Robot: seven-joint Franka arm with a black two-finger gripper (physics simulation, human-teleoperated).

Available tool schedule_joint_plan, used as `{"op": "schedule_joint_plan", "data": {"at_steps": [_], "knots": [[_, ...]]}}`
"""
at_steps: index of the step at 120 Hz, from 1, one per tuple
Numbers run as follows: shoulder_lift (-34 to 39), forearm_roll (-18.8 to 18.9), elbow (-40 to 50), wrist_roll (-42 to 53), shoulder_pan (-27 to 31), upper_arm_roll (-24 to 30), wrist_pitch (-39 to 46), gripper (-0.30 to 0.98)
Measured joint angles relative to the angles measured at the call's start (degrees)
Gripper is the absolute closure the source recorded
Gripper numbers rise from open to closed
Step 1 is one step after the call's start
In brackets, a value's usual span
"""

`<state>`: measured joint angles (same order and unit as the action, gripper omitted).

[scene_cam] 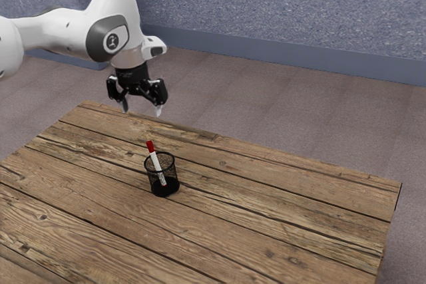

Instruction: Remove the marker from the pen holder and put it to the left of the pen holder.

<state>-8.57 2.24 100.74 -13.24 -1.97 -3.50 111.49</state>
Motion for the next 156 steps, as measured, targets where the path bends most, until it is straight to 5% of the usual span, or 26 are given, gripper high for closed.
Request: {"op": "schedule_joint_plan", "data": {"at_steps": [34, 87, 156], "knots": [[1.6, -1.6, 10.3, 0.6, 0.5, 0.1, 4.0, 0.00], [-7.1, -1.7, 6.7, 4.3, 2.3, 0.2, 10.8, 0.00], [-7.2, -2.9, 7.8, 9.0, 2.7, 1.3, 14.6, 0.00]]}}
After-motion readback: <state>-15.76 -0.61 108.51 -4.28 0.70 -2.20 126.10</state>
